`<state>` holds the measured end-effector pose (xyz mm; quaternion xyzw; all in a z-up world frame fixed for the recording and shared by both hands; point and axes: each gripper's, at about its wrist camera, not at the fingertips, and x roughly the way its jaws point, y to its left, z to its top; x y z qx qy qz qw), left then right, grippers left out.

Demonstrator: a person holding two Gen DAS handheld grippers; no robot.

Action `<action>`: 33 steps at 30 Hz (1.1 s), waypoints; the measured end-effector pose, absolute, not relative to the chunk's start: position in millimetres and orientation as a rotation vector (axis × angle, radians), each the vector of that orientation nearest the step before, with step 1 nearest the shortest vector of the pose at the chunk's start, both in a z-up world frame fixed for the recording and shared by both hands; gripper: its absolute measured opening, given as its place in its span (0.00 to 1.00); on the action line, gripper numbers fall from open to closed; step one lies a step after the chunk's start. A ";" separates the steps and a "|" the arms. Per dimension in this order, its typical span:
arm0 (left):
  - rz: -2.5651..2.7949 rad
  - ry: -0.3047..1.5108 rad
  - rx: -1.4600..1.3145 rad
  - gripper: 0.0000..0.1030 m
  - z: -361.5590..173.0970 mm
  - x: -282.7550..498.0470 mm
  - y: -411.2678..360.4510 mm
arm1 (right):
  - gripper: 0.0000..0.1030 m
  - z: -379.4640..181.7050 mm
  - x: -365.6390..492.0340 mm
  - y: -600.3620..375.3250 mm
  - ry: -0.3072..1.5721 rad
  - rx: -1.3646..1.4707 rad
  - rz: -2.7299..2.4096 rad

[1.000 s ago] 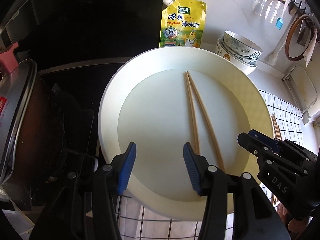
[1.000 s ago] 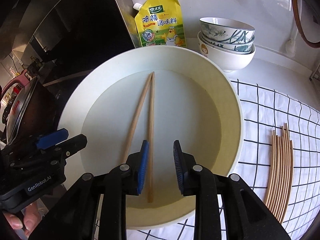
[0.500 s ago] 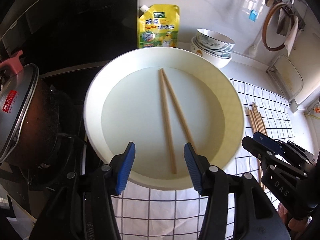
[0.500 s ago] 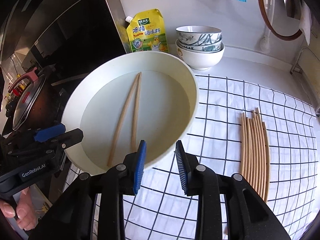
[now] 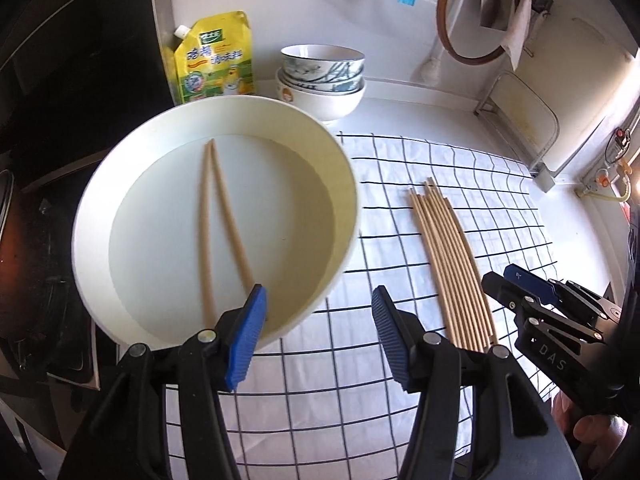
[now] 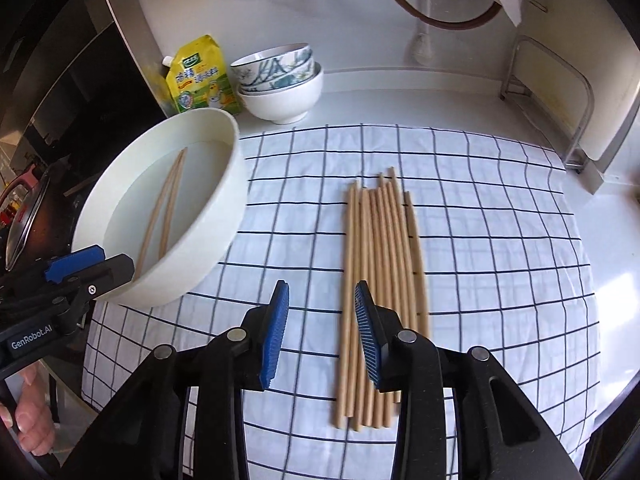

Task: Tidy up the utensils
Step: 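Move both open tools back over the chopstick row on the cloth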

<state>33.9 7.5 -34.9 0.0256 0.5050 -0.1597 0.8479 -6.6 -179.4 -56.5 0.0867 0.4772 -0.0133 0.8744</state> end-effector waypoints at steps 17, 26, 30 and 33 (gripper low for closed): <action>-0.412 1.164 0.100 0.55 -89.3 15.4 -88.9 | 0.36 -118.8 -22.6 -255.7 1.081 0.171 -0.096; -0.362 1.200 0.102 0.63 -111.9 16.1 -91.1 | 0.40 -134.4 -13.9 -252.4 1.081 0.154 -0.048; -0.341 1.209 0.096 0.65 -117.8 17.5 -90.7 | 0.40 -138.7 -9.5 -250.3 1.084 0.131 -0.051; -0.333 1.210 0.088 0.67 -120.3 17.8 -90.6 | 0.40 -142.0 -8.1 -249.3 1.091 0.114 -0.042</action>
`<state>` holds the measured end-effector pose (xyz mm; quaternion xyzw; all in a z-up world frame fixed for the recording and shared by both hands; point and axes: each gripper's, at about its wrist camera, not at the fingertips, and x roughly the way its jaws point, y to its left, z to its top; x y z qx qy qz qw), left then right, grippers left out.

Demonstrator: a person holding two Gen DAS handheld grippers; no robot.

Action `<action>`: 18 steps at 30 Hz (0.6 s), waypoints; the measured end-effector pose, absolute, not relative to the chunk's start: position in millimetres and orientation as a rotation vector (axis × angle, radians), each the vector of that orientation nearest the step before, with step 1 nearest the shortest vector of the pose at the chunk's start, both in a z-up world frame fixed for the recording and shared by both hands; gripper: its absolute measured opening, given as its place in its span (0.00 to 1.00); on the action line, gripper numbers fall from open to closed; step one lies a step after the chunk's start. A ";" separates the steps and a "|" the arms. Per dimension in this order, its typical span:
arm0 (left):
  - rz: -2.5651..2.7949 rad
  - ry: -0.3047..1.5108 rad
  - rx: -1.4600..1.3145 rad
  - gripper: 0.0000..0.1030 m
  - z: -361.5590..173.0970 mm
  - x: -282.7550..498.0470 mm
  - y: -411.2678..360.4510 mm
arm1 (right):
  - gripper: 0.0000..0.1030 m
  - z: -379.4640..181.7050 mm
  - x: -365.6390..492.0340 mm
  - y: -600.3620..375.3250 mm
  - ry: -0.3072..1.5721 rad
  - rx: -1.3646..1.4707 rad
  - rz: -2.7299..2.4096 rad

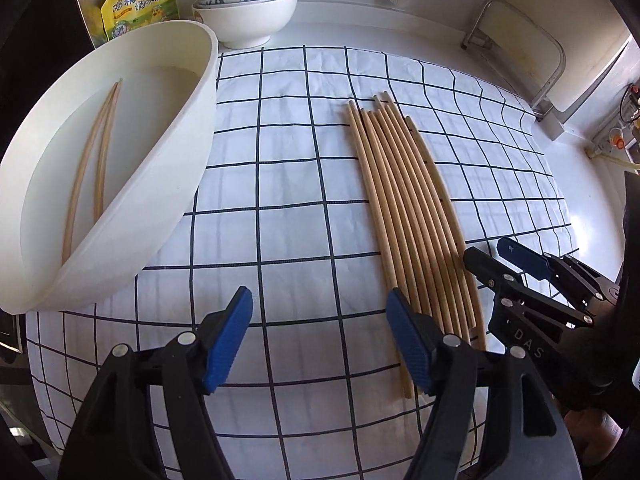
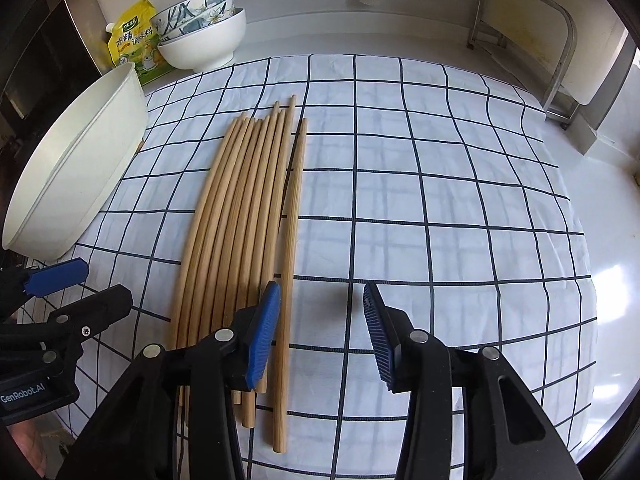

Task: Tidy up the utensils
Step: 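Move both open tools back over the chopstick row on the cloth, then close the left tool on a chopstick while the right tool grasps another chopstick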

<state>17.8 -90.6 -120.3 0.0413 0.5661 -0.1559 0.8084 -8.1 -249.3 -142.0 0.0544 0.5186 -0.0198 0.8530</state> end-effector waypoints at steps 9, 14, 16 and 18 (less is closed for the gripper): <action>-0.312 1.206 0.080 0.71 -123.2 18.6 -96.4 | 0.40 -145.6 -7.6 -256.9 1.091 0.104 -0.043; -0.309 1.206 0.094 0.73 -128.7 19.6 -106.8 | 0.40 -145.7 -9.2 -271.4 1.088 0.112 -0.063; -0.302 1.207 0.097 0.73 -131.2 20.9 -109.8 | 0.40 -145.7 -9.4 -277.0 1.087 0.114 -0.071; -0.294 1.206 0.097 0.73 -133.2 22.5 -111.5 | 0.40 -145.5 -10.2 -282.4 1.086 0.118 -0.079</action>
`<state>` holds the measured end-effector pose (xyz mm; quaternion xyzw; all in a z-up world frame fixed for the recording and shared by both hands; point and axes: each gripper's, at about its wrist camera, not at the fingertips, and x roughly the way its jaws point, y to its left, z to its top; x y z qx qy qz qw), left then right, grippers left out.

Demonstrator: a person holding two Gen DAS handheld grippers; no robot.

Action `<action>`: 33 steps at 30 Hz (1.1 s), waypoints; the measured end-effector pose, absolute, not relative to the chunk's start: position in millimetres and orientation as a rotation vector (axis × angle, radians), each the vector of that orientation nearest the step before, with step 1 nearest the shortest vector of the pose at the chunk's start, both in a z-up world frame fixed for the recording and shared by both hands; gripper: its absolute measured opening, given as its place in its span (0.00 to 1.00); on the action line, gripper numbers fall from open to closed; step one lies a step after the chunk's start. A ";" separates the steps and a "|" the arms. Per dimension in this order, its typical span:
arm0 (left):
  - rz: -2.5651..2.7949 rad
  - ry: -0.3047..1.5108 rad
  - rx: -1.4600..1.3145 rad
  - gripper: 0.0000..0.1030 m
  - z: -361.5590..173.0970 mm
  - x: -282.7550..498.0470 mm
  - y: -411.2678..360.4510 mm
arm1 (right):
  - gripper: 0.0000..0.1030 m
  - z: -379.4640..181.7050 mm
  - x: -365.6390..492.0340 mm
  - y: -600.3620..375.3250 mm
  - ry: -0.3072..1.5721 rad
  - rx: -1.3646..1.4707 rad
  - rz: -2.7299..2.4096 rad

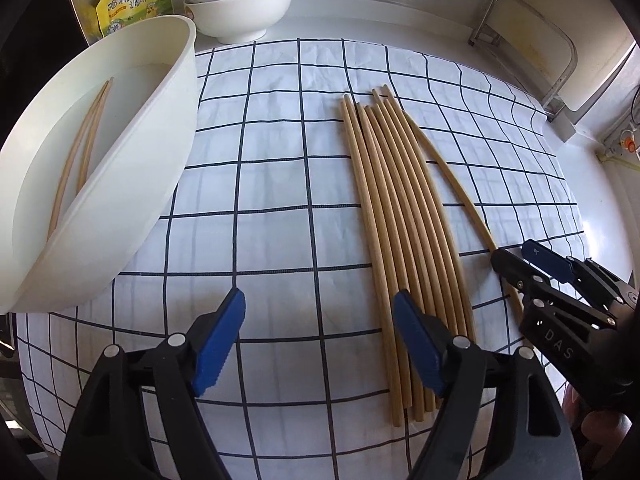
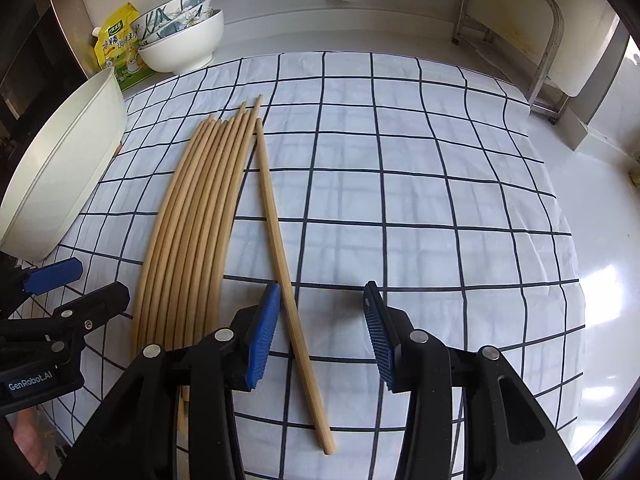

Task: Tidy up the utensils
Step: 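Close the left tool on a chopstick while the right tool grasps another chopstick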

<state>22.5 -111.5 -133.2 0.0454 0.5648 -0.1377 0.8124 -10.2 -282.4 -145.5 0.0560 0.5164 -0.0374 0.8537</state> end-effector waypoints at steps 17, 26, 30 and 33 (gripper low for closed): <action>-0.214 1.208 0.145 0.76 -141.5 24.1 -123.2 | 0.40 -146.3 -4.7 -285.1 1.083 0.116 -0.043; -0.178 1.210 0.161 0.83 -142.6 27.5 -118.1 | 0.40 -147.3 -3.3 -284.8 1.083 0.106 -0.034; -0.159 1.213 0.164 0.83 -142.4 30.1 -111.5 | 0.40 -147.5 -2.8 -286.8 1.081 0.110 -0.034; -0.141 1.216 0.155 0.83 -142.4 29.4 -101.8 | 0.40 -147.6 -2.4 -286.9 1.080 0.110 -0.032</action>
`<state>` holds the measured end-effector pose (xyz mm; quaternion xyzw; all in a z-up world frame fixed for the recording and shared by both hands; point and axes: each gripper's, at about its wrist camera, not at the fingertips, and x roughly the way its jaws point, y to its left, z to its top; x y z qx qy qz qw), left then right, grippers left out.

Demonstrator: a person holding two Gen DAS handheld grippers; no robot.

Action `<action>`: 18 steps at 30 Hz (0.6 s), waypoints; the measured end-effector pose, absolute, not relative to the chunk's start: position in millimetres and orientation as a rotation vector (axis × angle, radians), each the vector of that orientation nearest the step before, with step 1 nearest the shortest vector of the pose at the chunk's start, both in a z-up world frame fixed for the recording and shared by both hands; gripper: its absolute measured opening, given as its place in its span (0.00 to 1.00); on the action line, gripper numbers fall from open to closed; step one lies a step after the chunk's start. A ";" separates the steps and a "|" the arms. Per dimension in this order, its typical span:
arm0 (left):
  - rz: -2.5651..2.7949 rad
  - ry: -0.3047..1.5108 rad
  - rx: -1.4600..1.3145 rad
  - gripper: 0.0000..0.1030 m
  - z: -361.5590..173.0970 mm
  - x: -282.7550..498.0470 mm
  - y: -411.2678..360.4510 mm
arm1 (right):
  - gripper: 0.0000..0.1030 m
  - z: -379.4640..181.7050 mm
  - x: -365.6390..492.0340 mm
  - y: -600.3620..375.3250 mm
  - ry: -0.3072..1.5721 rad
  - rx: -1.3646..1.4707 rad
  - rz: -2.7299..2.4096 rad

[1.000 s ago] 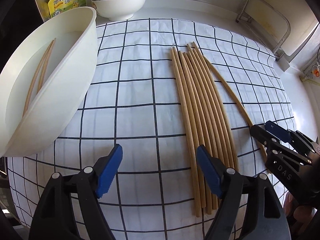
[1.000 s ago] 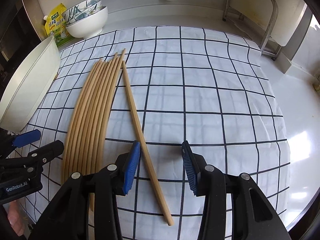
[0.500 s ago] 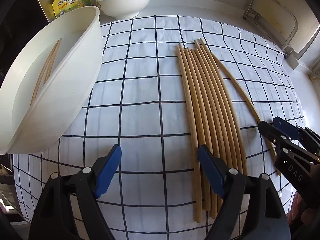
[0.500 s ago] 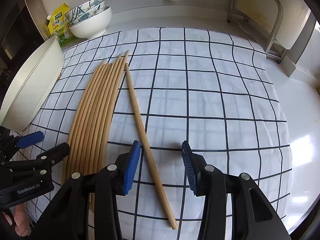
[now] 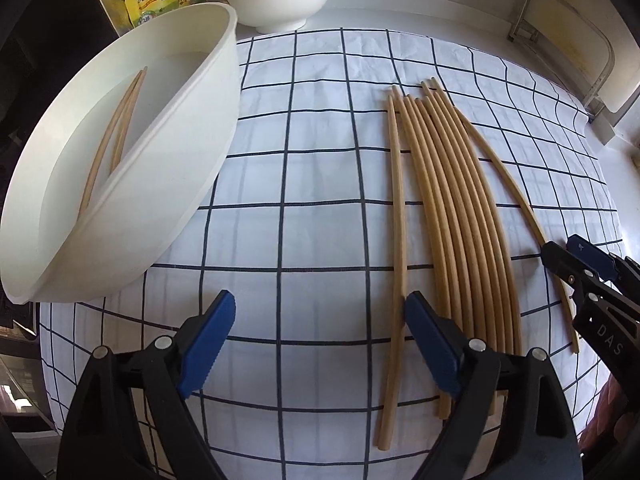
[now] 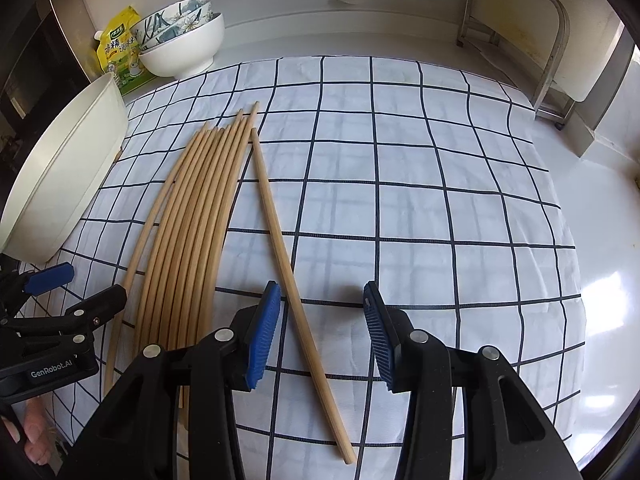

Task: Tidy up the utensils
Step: 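Close the left tool on a chopstick while the right tool grasps another chopstick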

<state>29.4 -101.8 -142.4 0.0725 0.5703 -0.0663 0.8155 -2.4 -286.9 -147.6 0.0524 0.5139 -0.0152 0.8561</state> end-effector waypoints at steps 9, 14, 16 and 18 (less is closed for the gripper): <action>-0.132 1.213 0.171 0.82 -145.8 35.0 -108.0 | 0.40 -147.9 1.8 -284.8 1.073 0.087 -0.031; -0.143 1.196 0.178 0.81 -147.5 45.4 -123.1 | 0.40 -149.2 5.9 -282.3 1.065 0.053 -0.033; -0.158 1.193 0.169 0.71 -146.6 48.0 -127.4 | 0.40 -149.8 8.3 -279.8 1.061 0.033 -0.030; -0.186 1.191 0.151 0.59 -145.1 50.8 -131.2 | 0.40 -150.3 10.4 -276.9 1.056 0.009 -0.023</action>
